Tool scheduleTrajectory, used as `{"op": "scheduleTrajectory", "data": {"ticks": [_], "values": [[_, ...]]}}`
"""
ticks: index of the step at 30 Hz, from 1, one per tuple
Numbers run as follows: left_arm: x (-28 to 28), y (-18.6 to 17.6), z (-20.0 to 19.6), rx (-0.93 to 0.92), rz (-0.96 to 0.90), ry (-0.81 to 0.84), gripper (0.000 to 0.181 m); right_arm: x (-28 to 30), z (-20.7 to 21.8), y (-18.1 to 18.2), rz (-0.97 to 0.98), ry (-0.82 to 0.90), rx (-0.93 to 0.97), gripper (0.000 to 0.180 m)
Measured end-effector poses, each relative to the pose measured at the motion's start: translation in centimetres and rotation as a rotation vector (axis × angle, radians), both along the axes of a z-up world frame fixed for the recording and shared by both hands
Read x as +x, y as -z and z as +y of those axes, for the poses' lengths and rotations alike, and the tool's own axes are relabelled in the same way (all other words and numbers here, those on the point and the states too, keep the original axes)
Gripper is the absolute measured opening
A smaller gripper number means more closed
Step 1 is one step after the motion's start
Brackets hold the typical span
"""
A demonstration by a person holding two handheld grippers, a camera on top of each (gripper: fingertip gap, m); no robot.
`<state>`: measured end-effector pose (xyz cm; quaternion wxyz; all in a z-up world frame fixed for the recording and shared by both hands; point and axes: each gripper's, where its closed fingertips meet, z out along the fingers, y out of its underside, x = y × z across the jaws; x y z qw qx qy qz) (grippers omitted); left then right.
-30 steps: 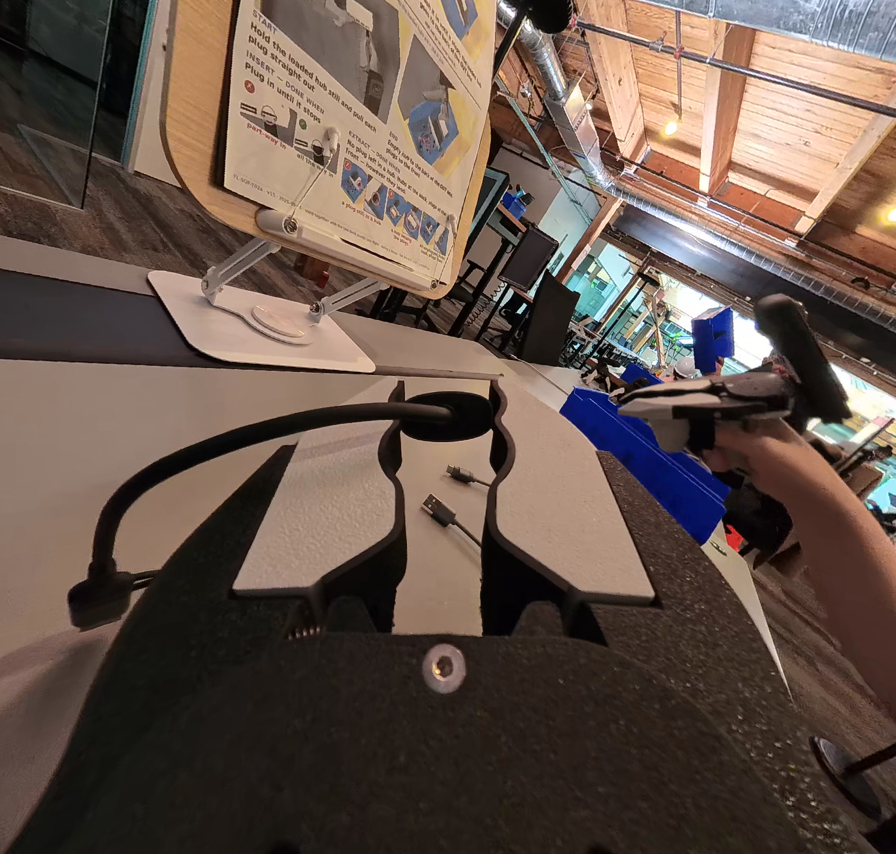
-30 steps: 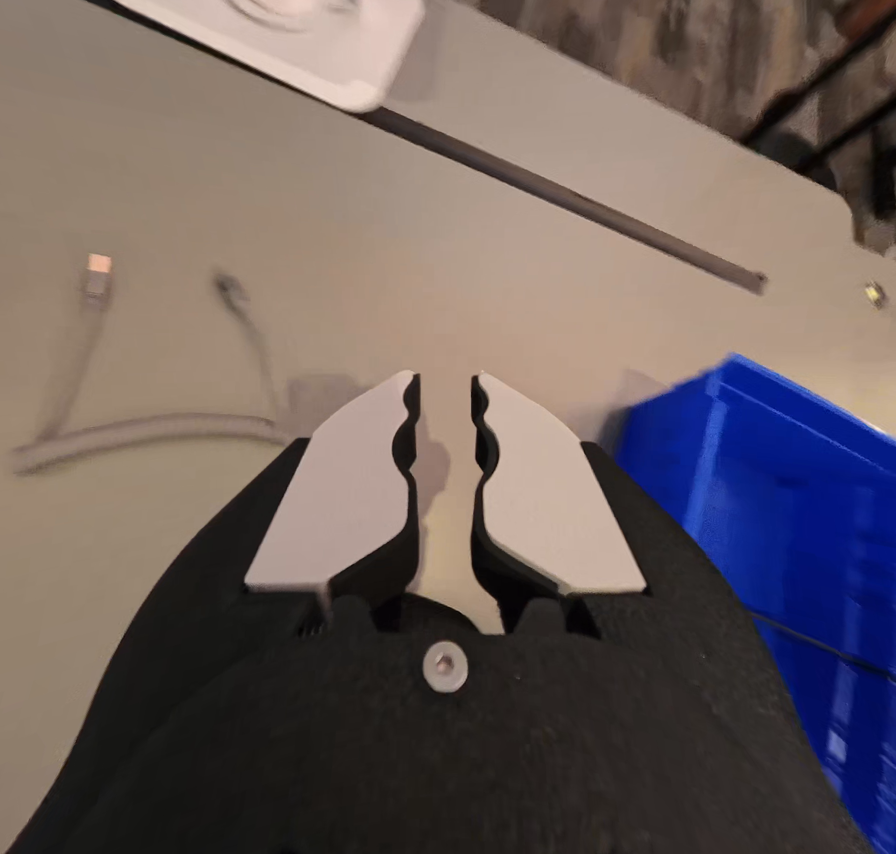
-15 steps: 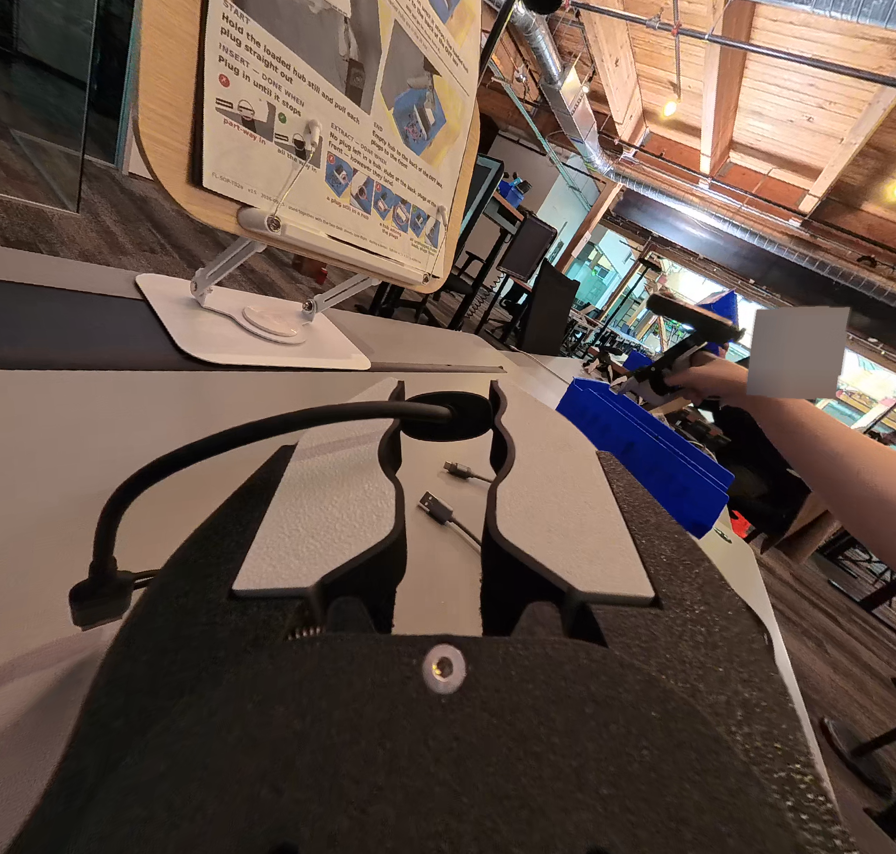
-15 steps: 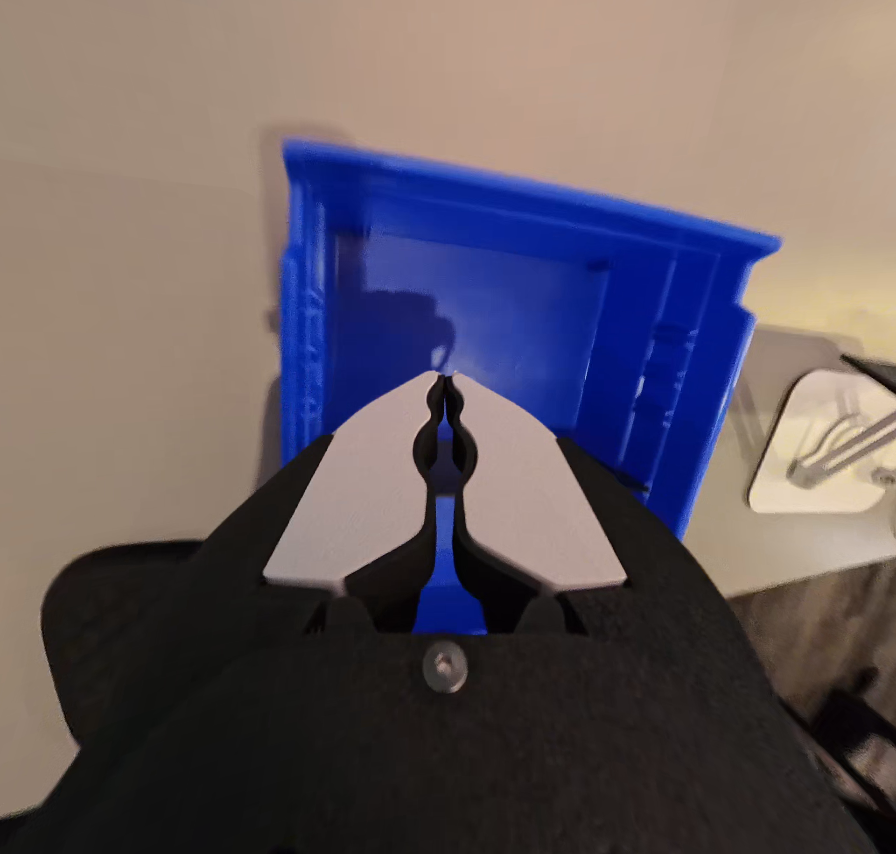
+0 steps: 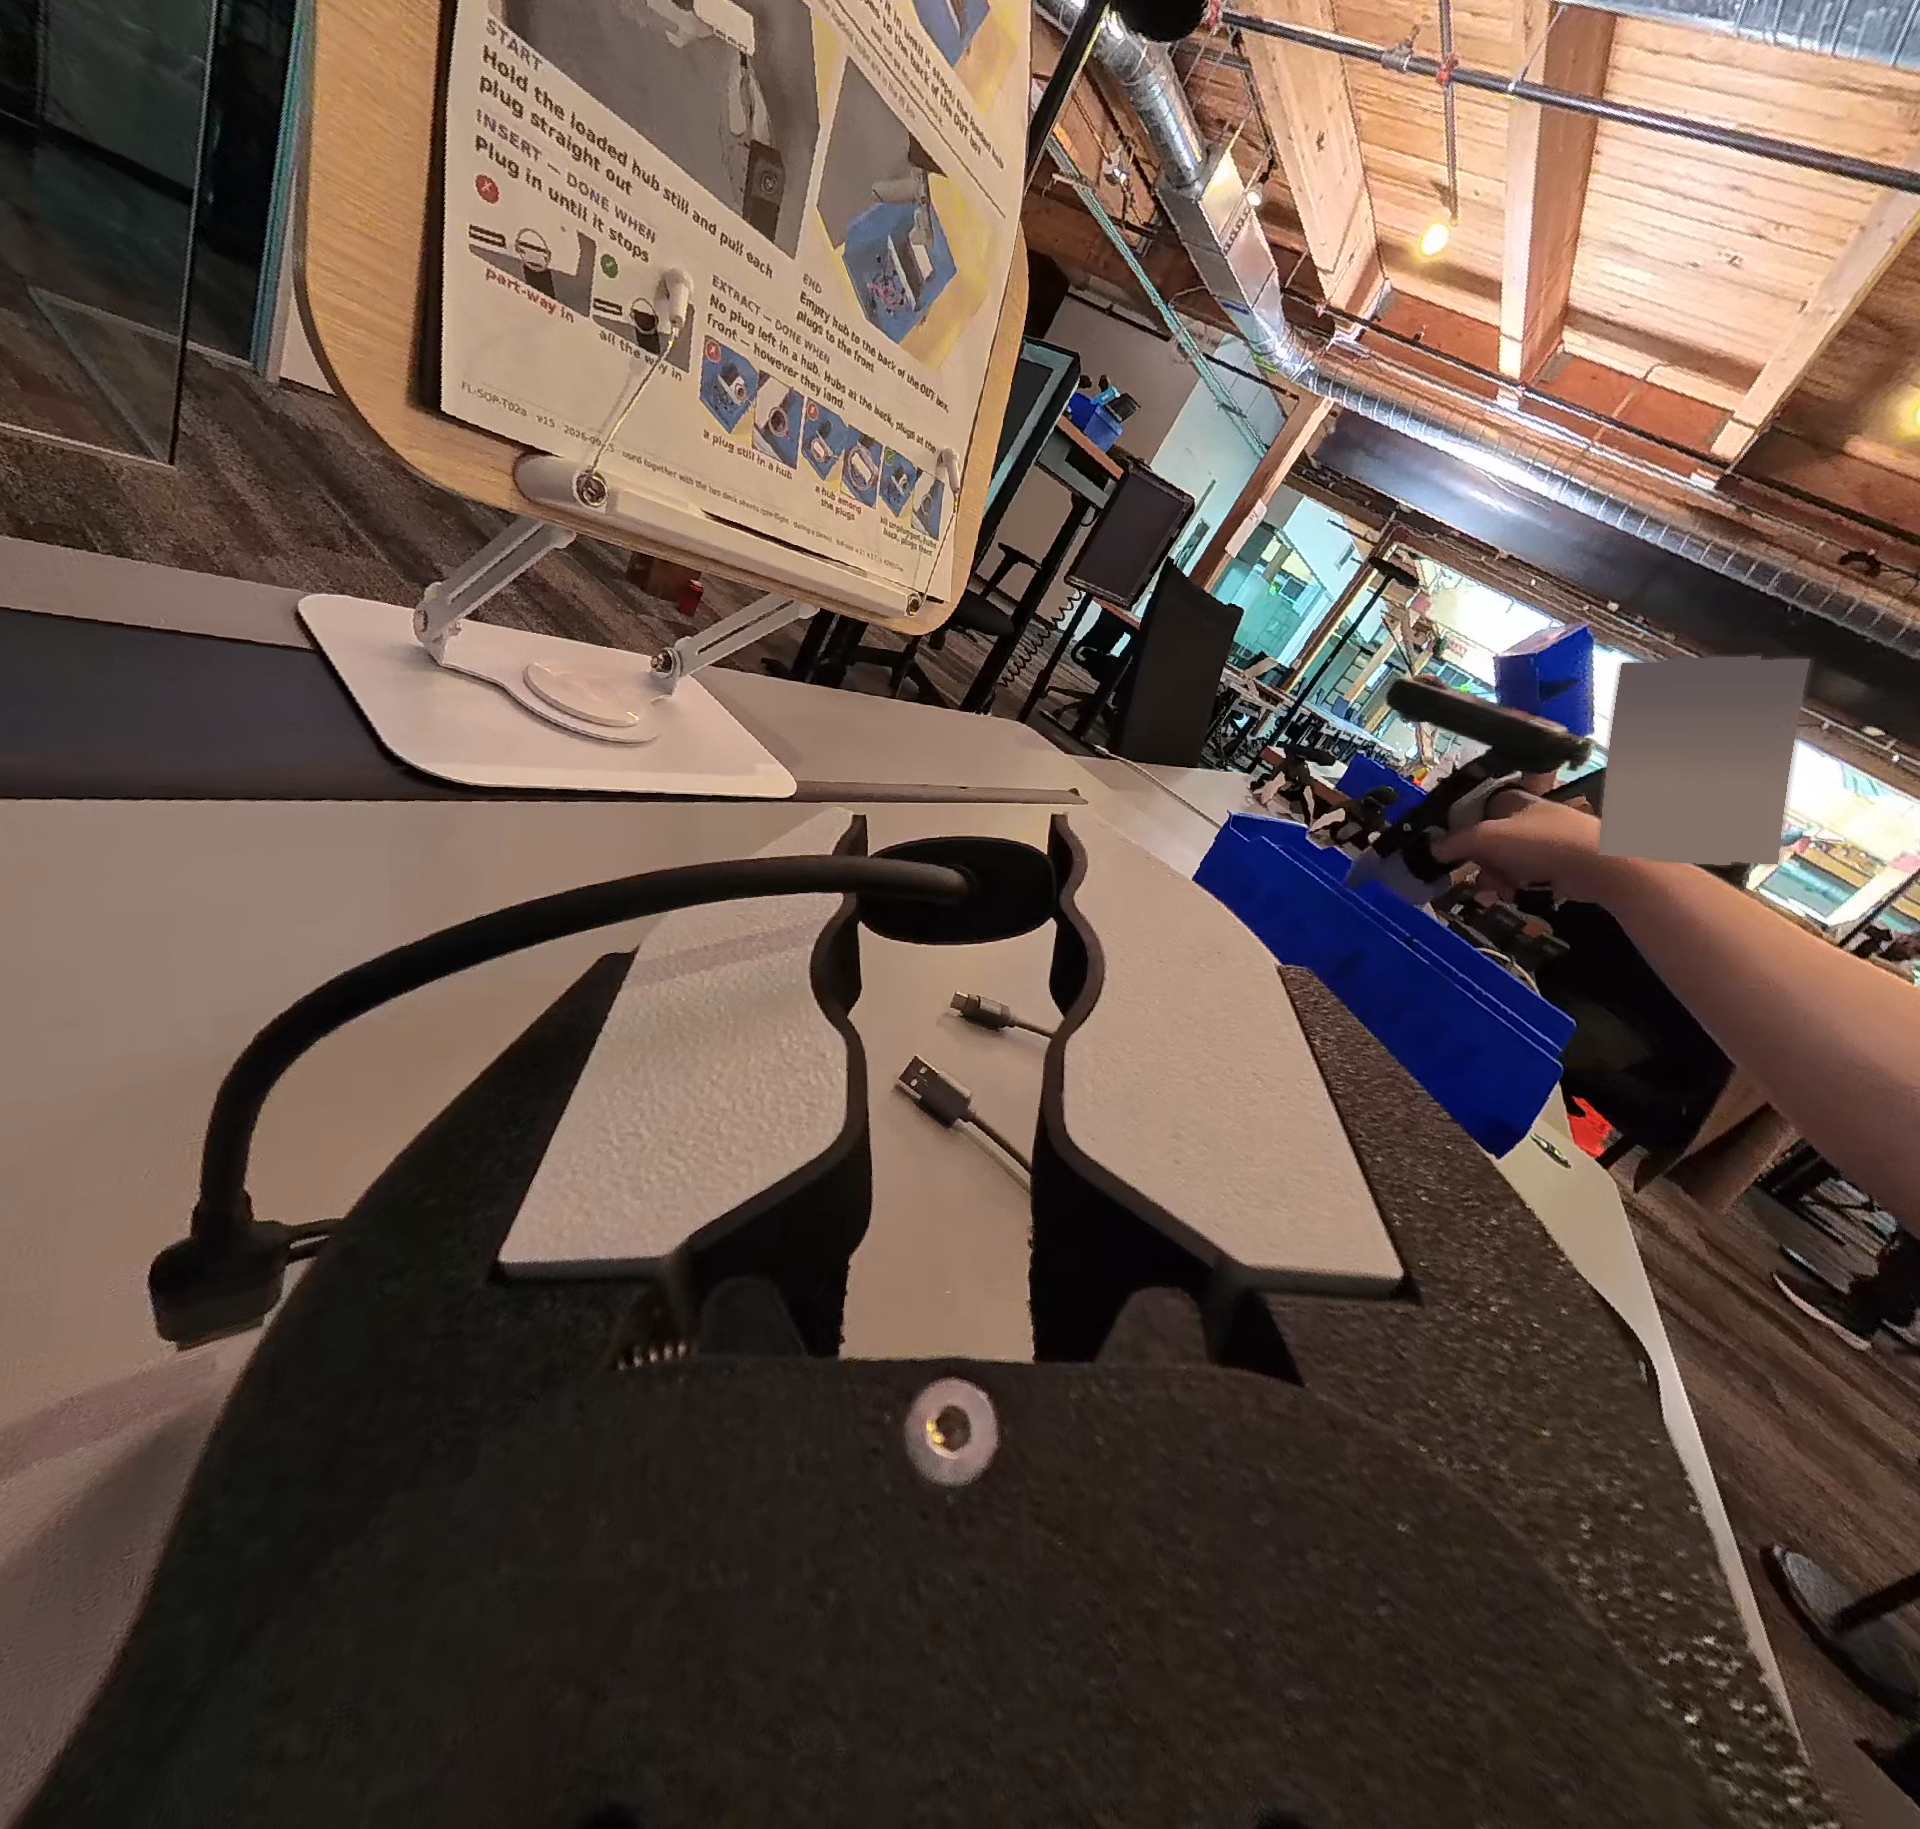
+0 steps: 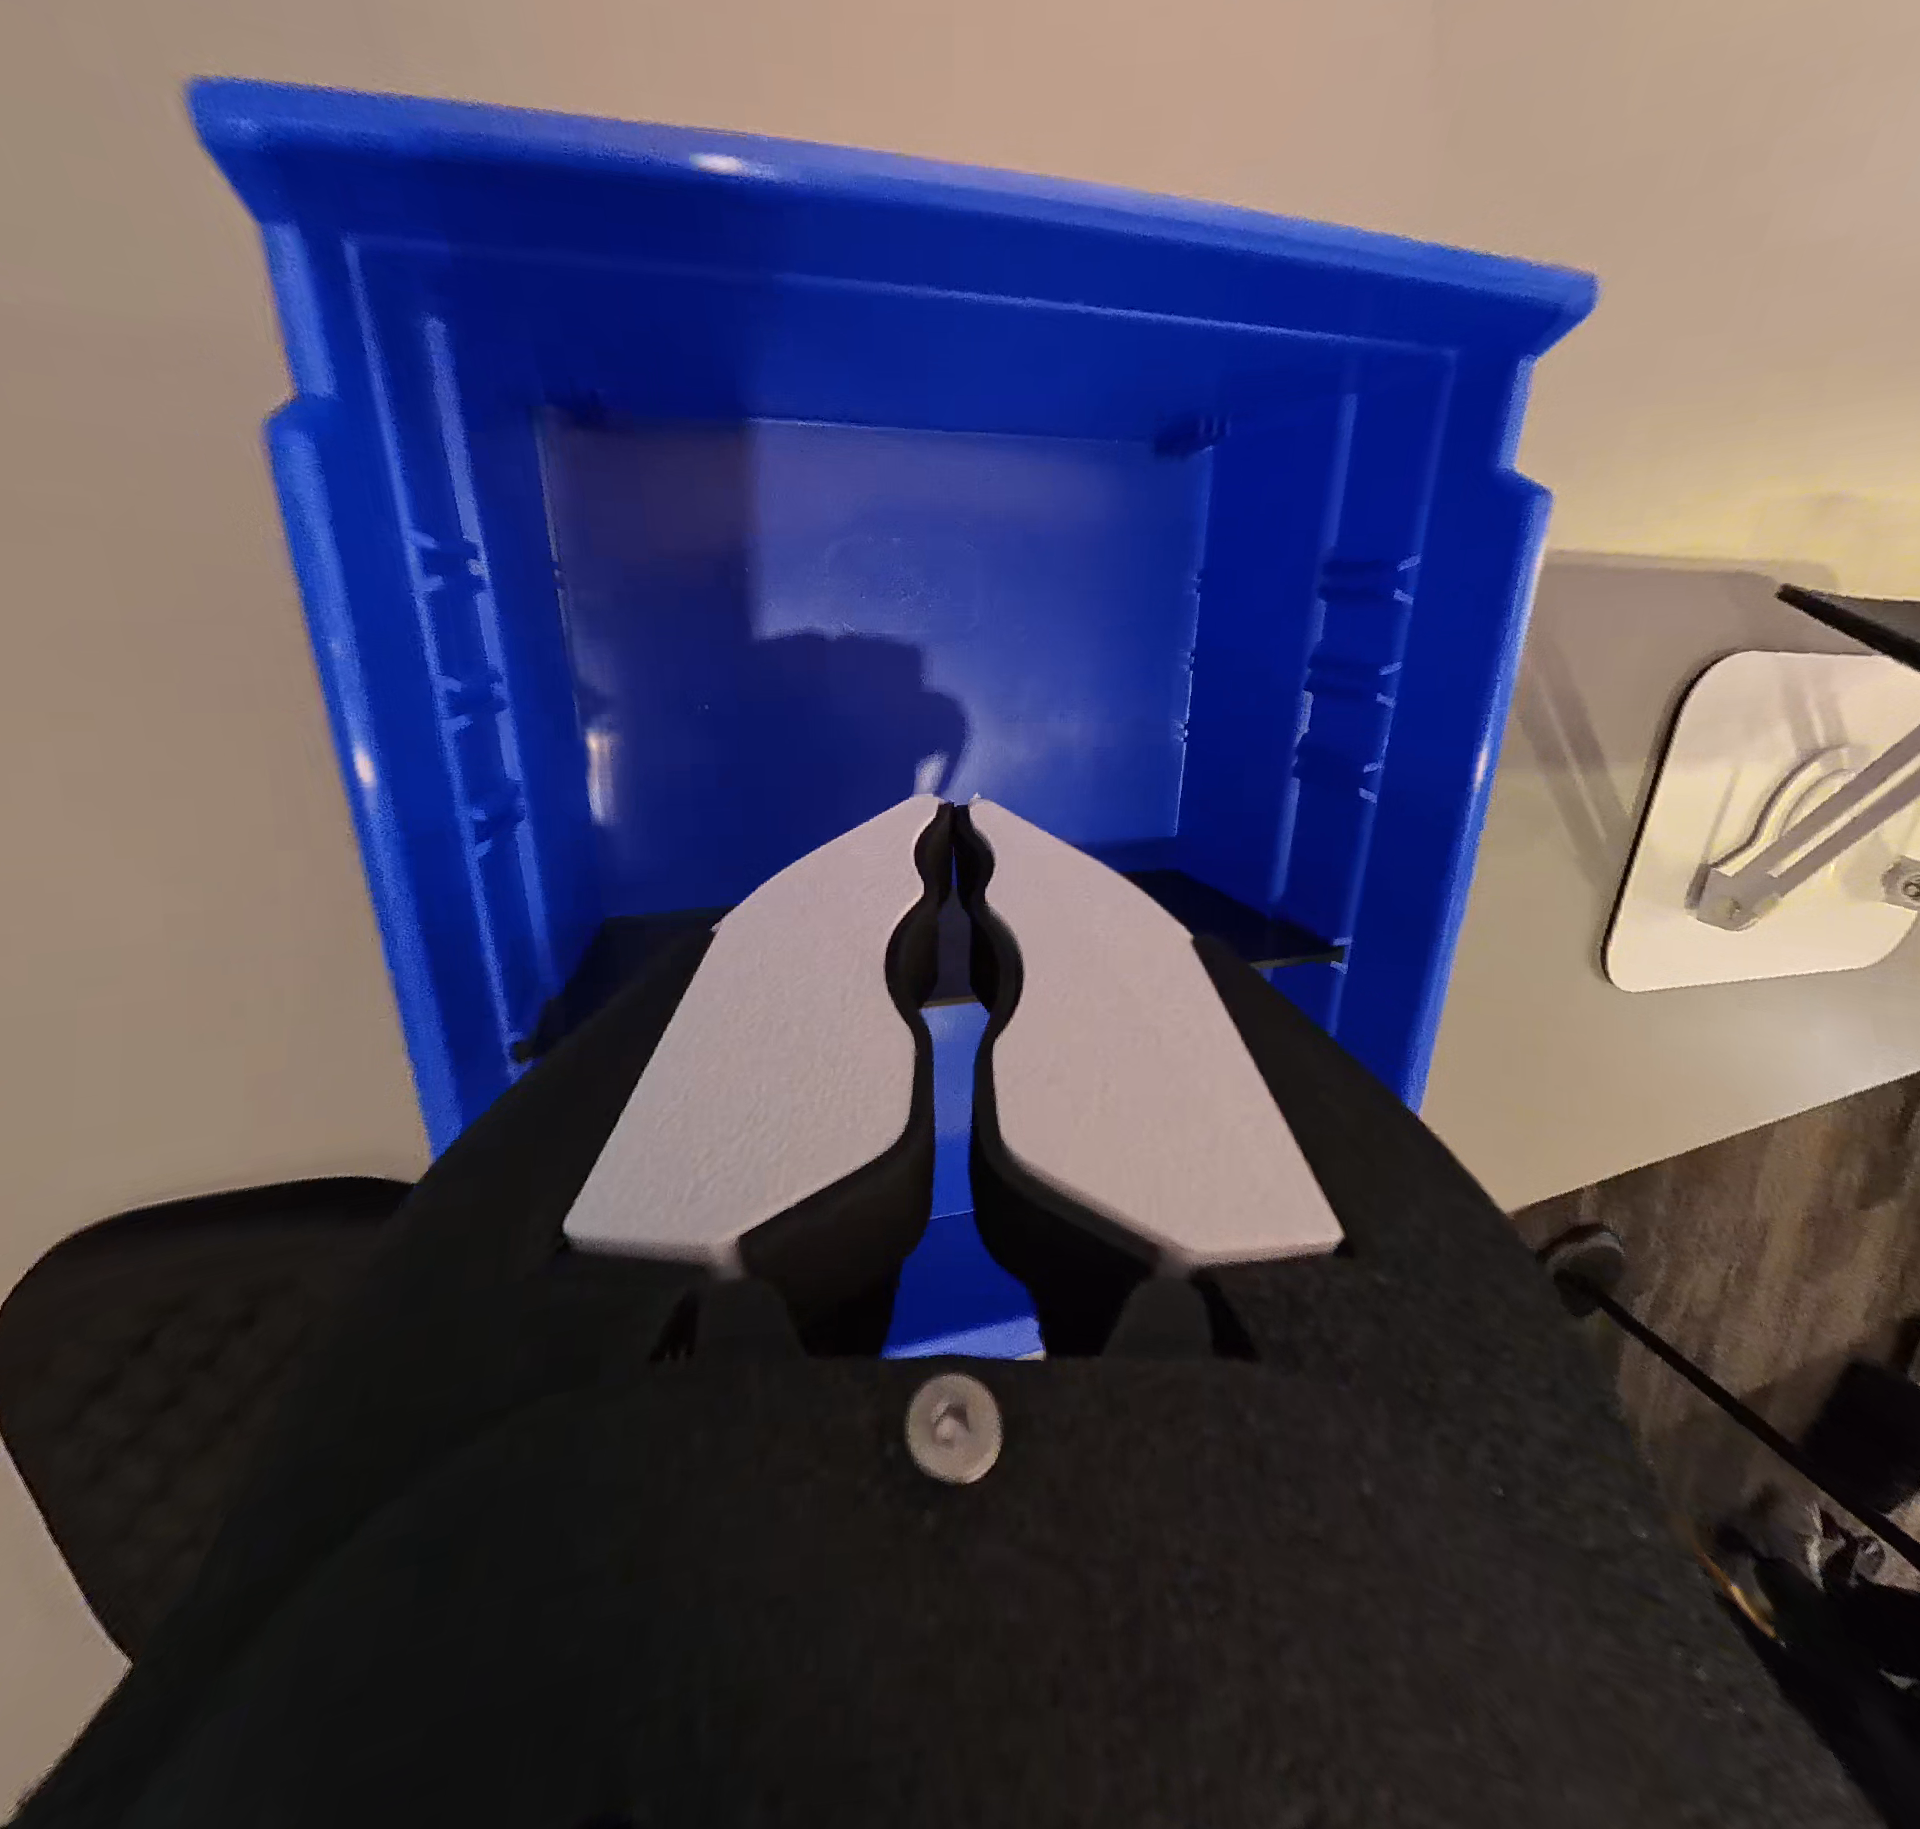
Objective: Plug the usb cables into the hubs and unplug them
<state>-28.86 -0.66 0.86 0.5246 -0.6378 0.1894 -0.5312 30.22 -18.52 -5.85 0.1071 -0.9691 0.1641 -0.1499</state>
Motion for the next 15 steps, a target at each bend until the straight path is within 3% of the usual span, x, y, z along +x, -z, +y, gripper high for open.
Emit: {"op": "scheduleTrajectory", "data": {"ticks": [7, 11, 15], "values": [[-0.1, 0.0, 0.1, -0.001, -0.002, -0.004, 0.032, -6.9, 3.4, -5.4, -0.142, -0.200, 0.193, 0.000], [-0.2, 0.1, 0.2, -0.004, -0.002, -0.011, 0.032, -18.8, 6.6, -6.3, -0.074, -0.452, 0.325, 0.000], [-0.5, 0.0, 0.2, -0.004, -0.004, -0.017, 0.032, -32.2, 9.3, -4.3, 0.023, -0.696, 0.415, 0.004]]}}
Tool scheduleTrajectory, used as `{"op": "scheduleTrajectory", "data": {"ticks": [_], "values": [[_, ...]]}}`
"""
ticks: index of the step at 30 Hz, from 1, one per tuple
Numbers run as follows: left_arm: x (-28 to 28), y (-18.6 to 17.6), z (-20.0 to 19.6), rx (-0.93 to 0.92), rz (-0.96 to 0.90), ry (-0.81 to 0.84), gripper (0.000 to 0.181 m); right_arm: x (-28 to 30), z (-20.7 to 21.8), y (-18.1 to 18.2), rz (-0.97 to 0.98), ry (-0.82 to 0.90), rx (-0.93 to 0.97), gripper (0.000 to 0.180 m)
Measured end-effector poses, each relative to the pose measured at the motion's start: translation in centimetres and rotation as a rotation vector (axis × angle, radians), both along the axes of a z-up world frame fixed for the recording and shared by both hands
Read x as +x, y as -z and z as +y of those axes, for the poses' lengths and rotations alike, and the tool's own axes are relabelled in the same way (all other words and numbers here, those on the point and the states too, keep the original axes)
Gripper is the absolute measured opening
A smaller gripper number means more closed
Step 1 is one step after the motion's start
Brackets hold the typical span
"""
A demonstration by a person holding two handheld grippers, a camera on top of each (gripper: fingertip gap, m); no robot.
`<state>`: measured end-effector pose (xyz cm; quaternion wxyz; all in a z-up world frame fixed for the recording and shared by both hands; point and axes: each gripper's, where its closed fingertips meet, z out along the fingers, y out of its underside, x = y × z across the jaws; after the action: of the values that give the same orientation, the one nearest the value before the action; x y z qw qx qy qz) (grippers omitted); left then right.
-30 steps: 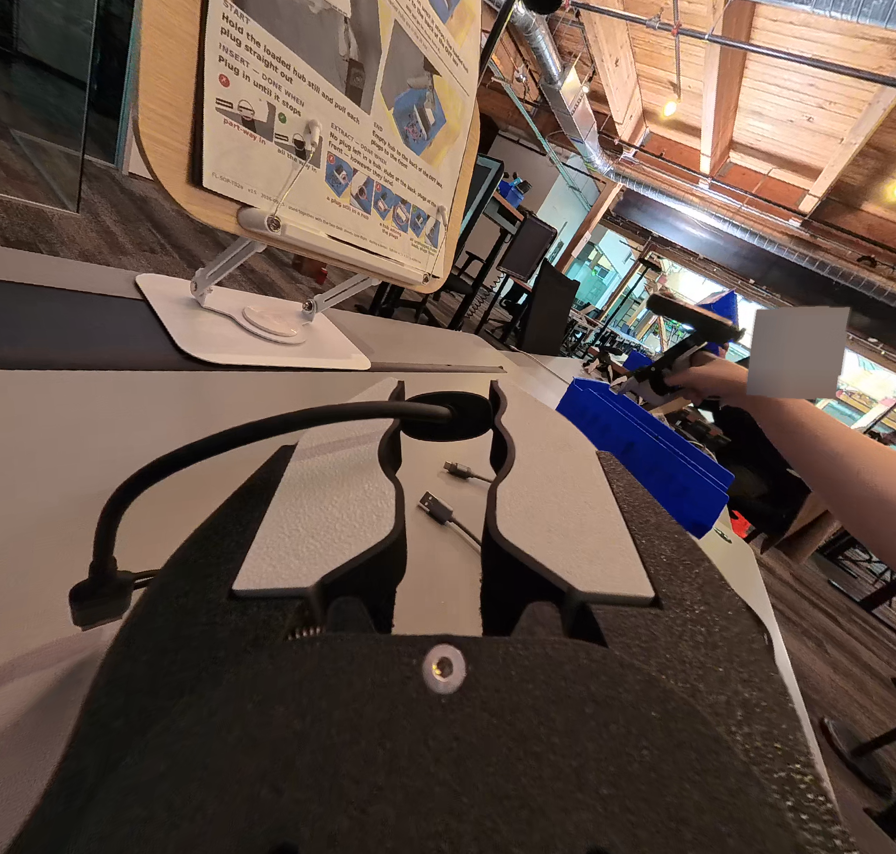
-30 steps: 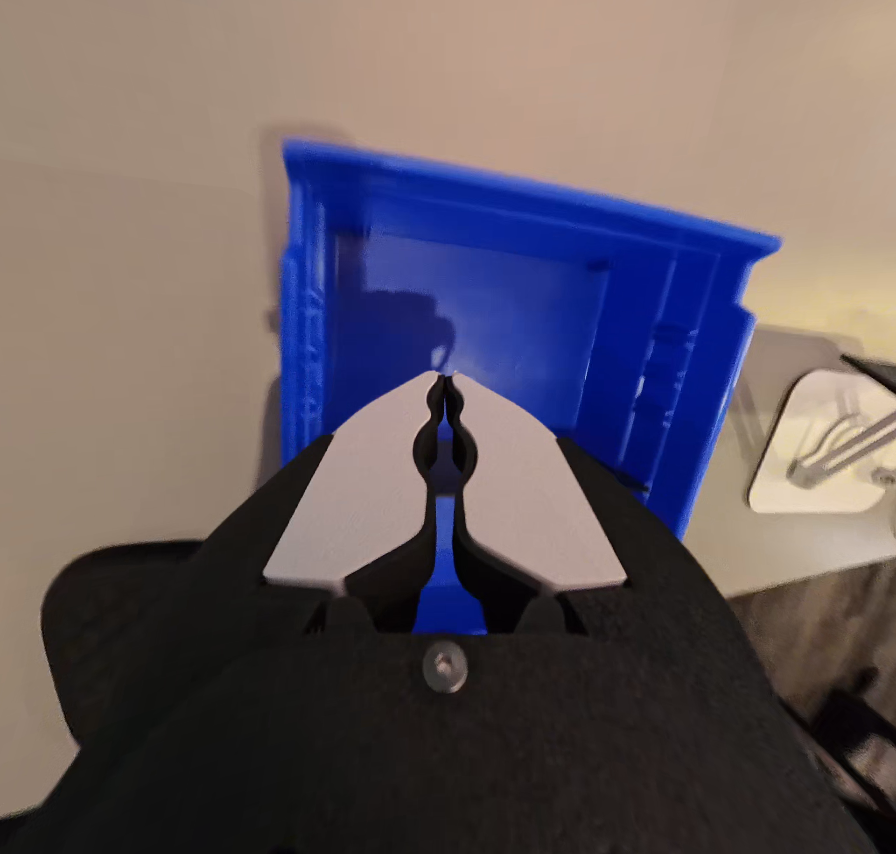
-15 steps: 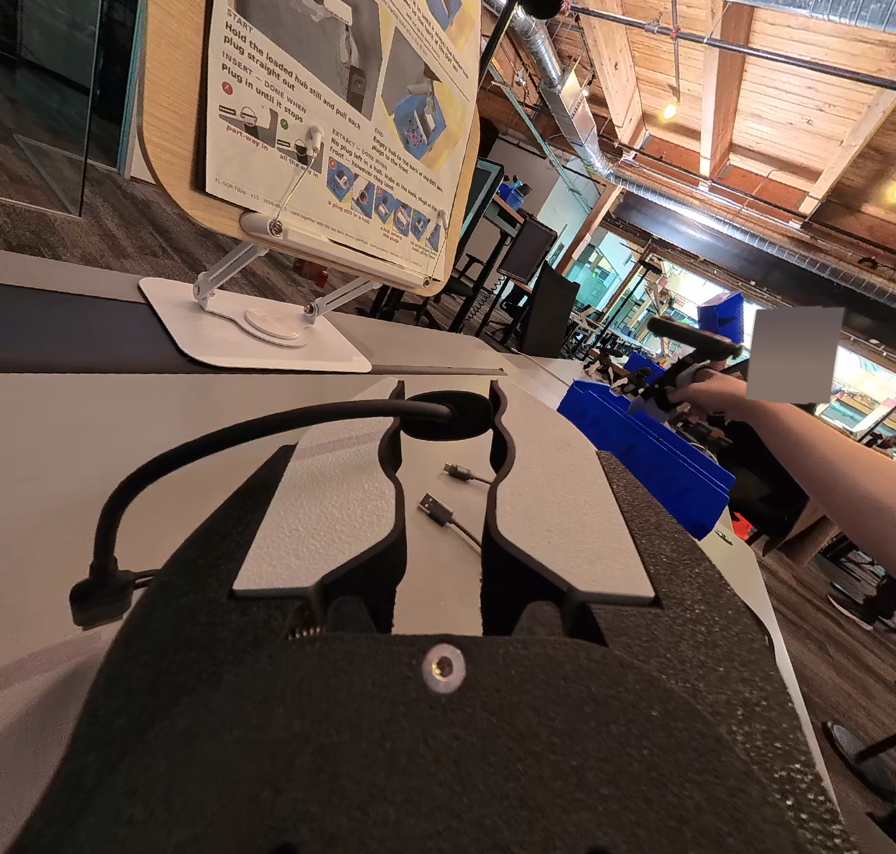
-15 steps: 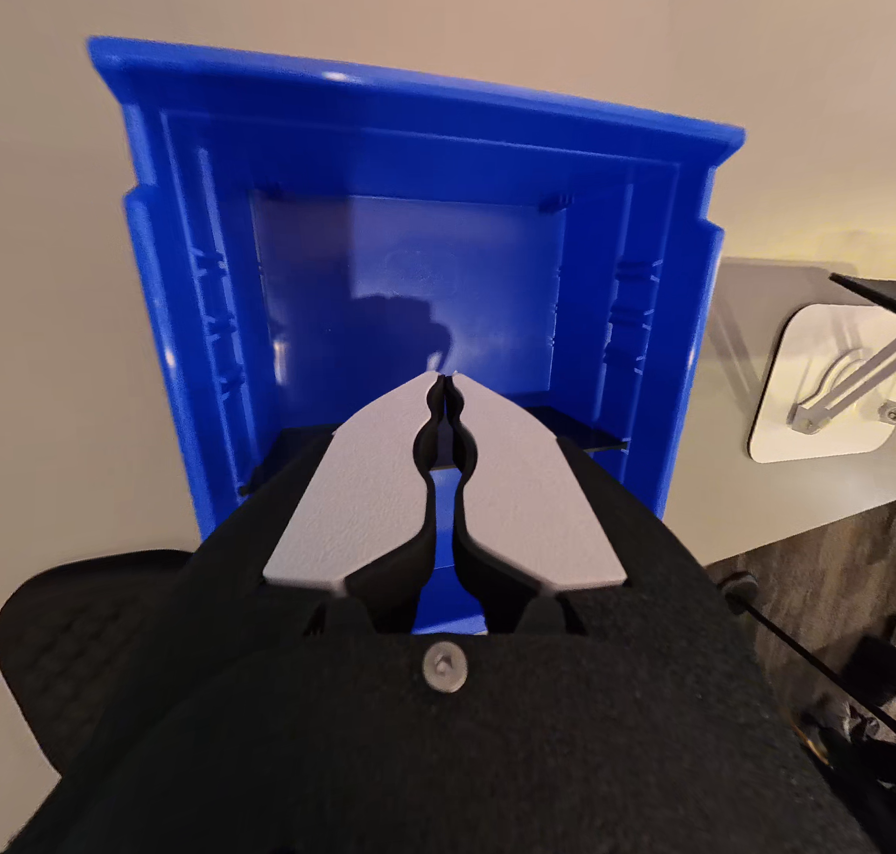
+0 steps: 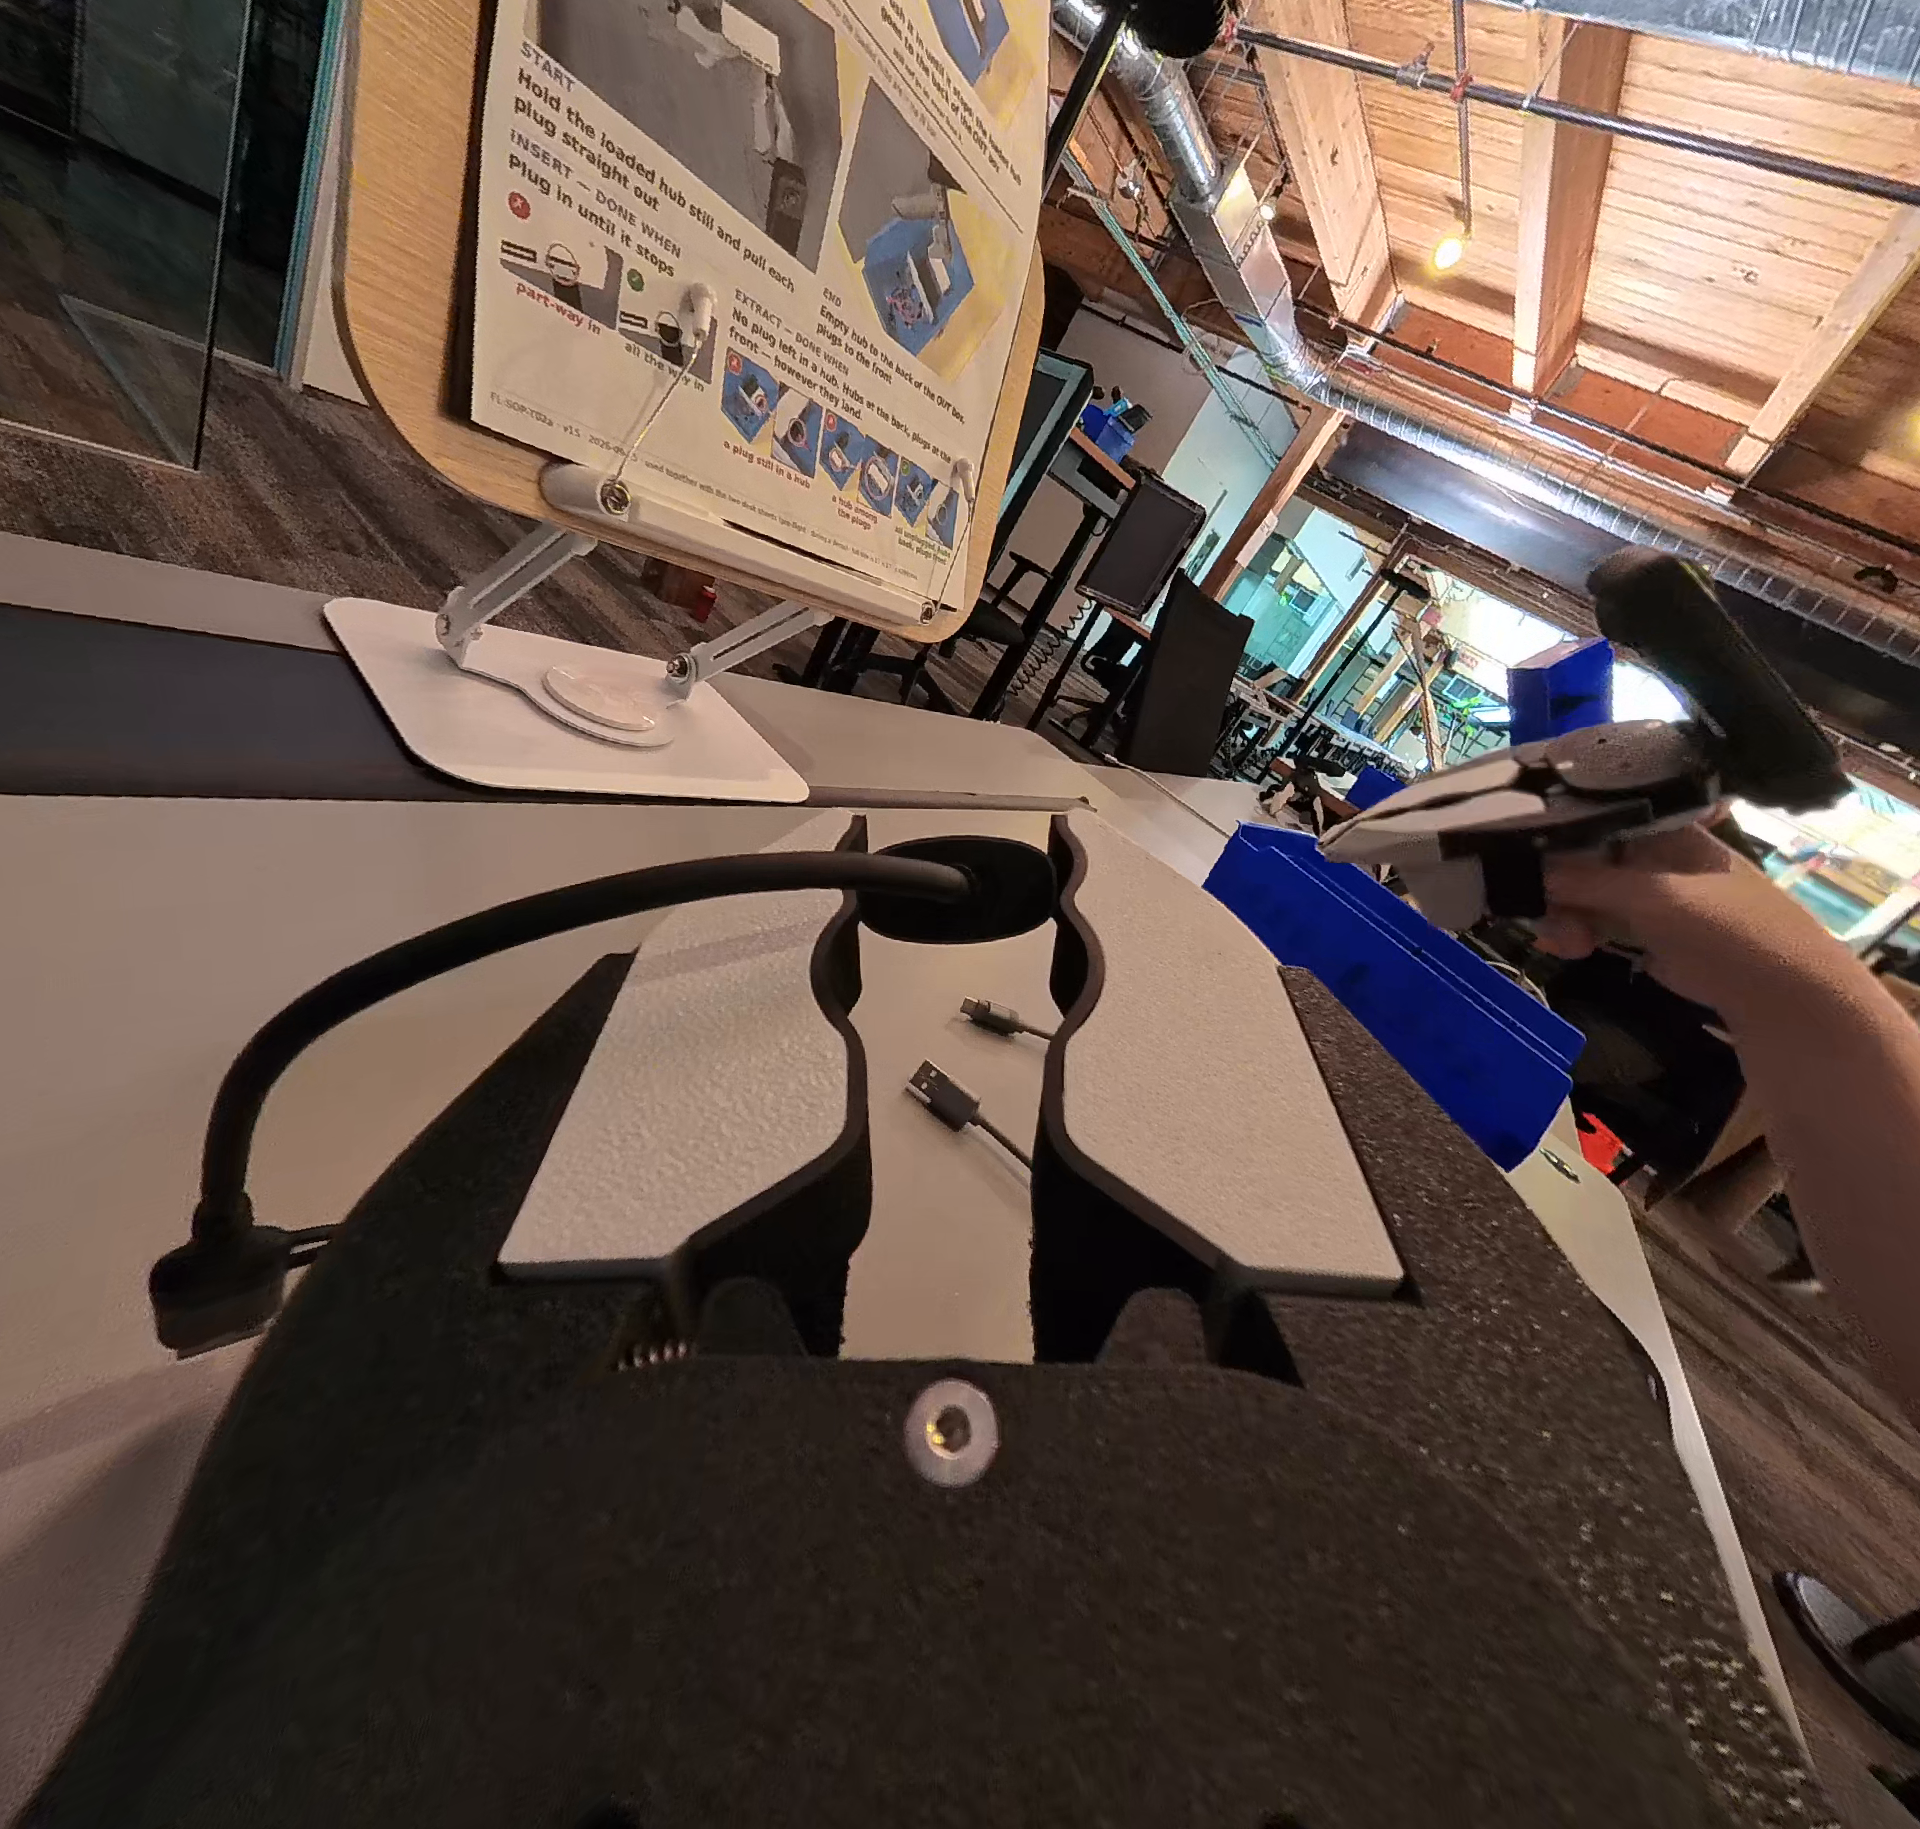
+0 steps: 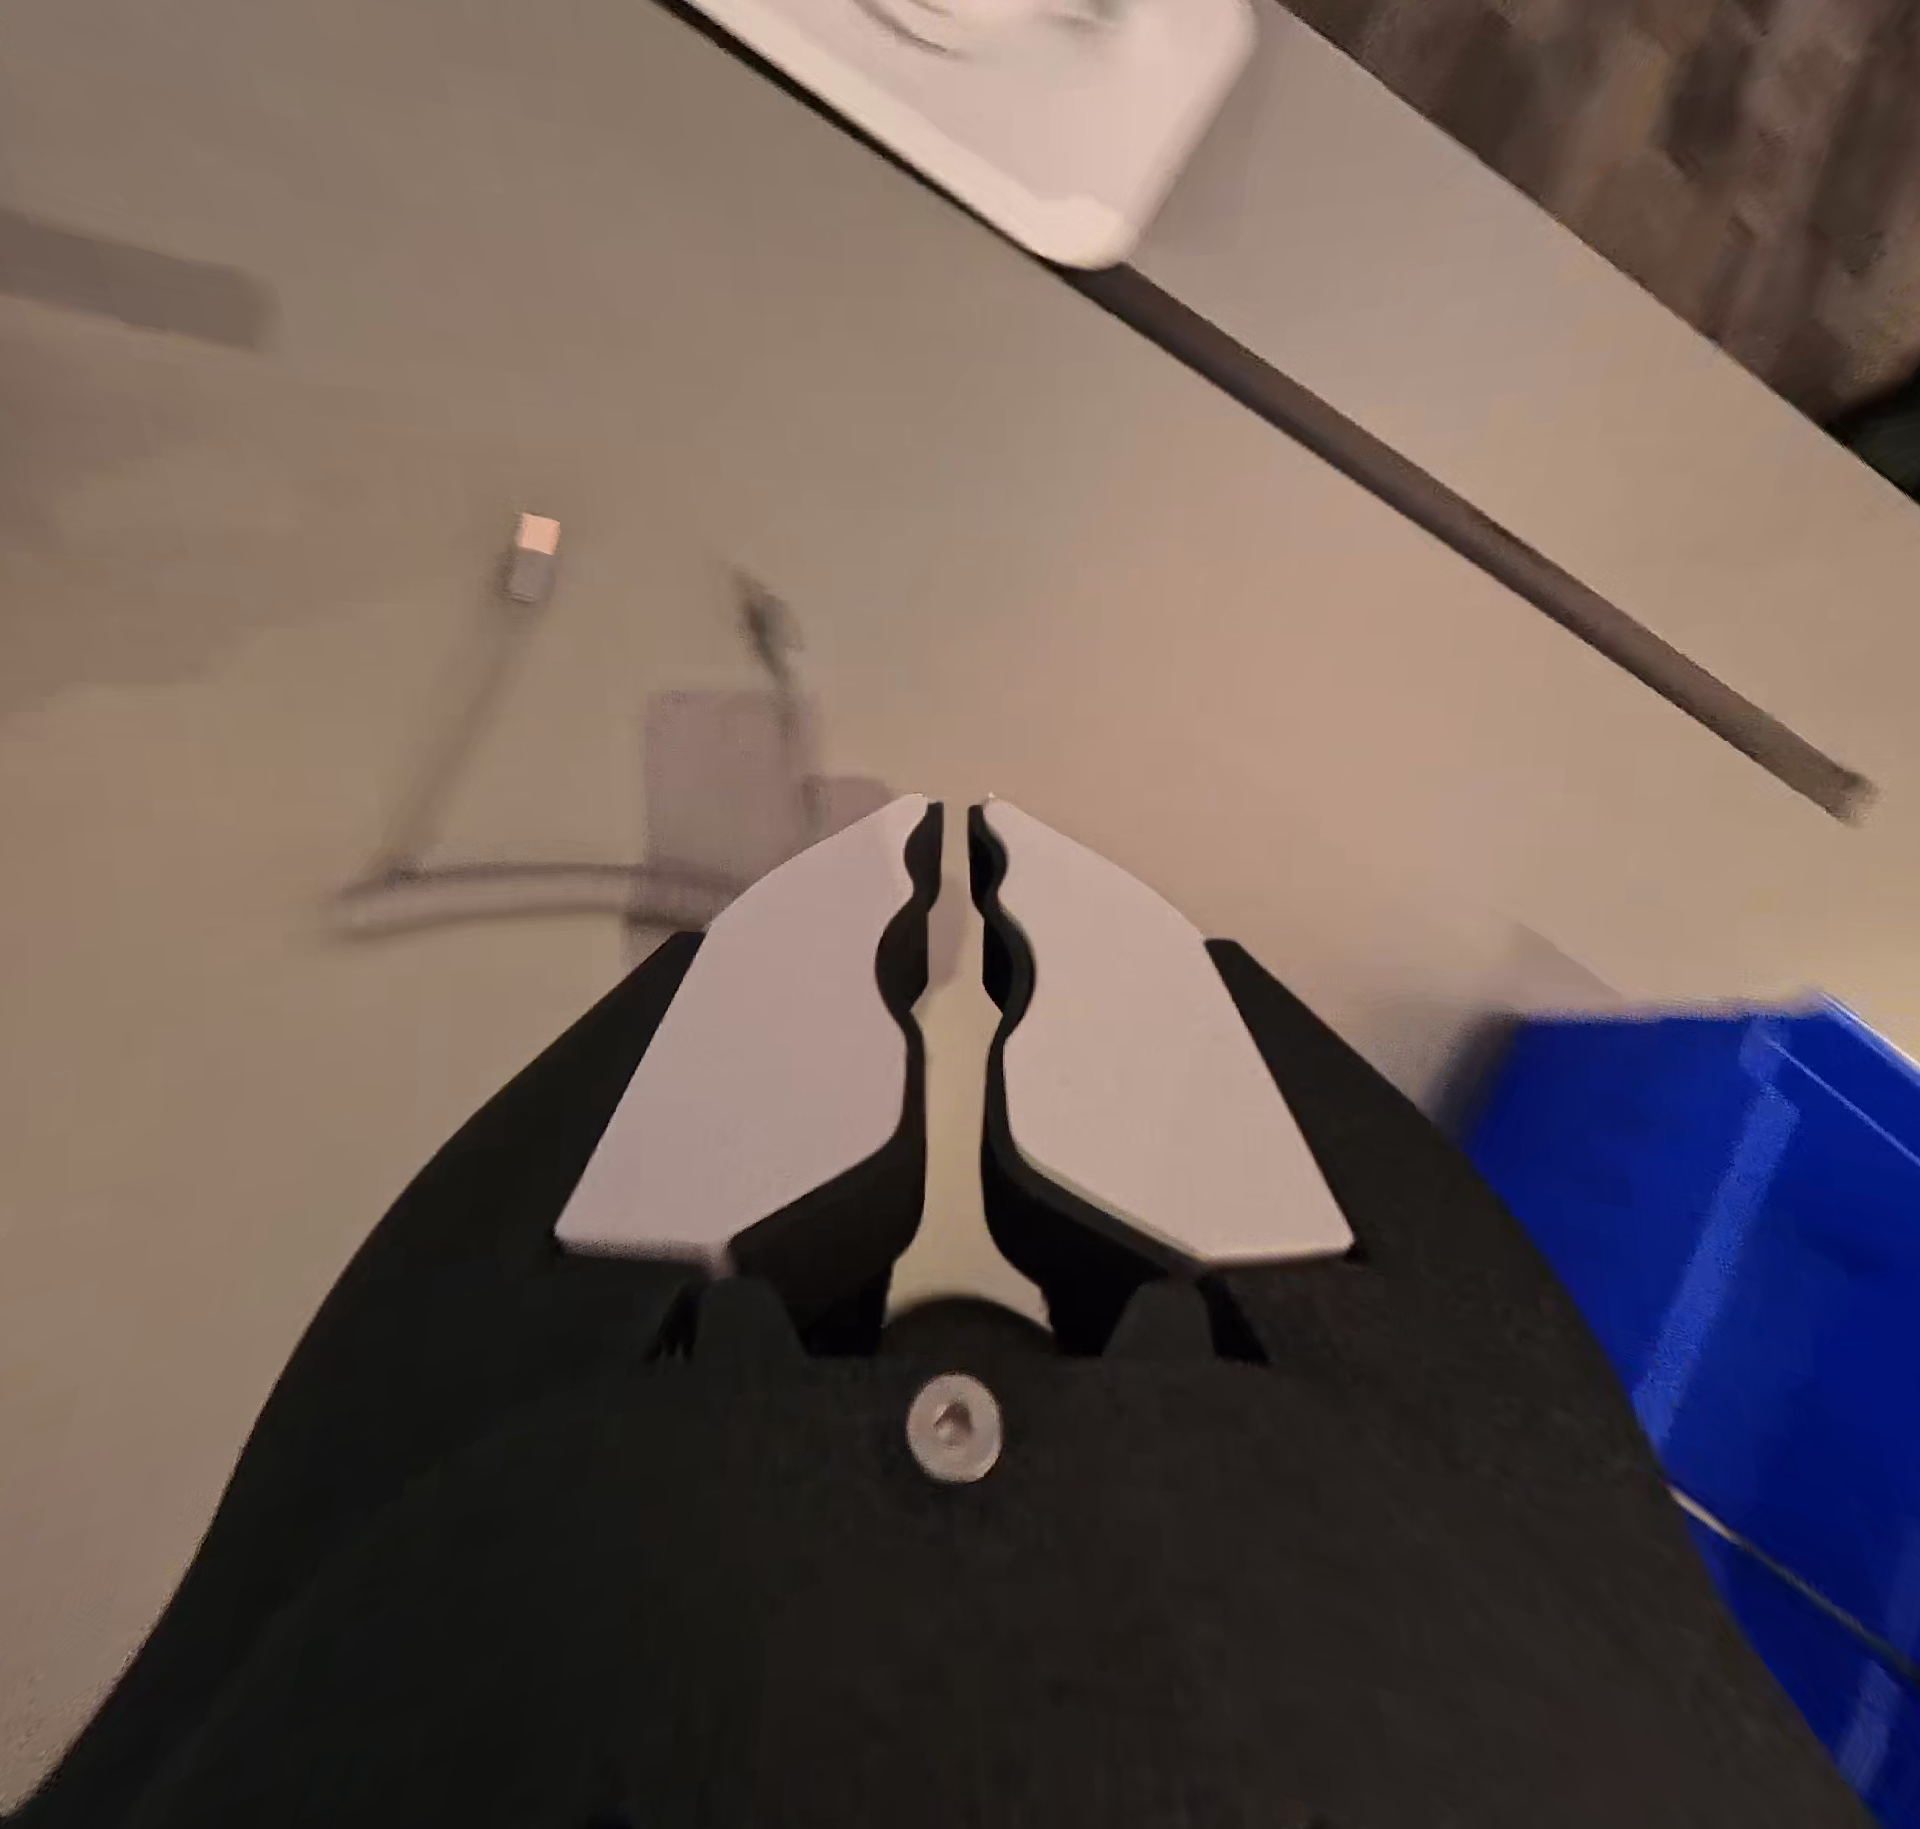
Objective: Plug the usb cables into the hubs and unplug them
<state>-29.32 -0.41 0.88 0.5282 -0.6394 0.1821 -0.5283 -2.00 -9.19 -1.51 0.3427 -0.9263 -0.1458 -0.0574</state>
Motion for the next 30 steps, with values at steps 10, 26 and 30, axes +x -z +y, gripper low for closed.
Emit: {"op": "scheduleTrajectory", "data": {"ticks": [10, 26, 30], "values": [[-0.9, 0.0, 0.5, -0.021, -0.035, -0.010, 0.033, -13.9, 4.9, 10.2, -0.085, -0.149, -0.098, 0.009], [-0.3, -0.3, 0.0, -0.027, -0.058, 0.030, 0.033, -12.1, 6.6, 13.6, -0.297, -0.172, -0.182, 0.016], [-0.5, -0.4, 0.0, -0.030, -0.065, 0.028, 0.032, -12.1, 6.7, 13.7, -0.204, -0.159, -0.202, 0.015]]}}
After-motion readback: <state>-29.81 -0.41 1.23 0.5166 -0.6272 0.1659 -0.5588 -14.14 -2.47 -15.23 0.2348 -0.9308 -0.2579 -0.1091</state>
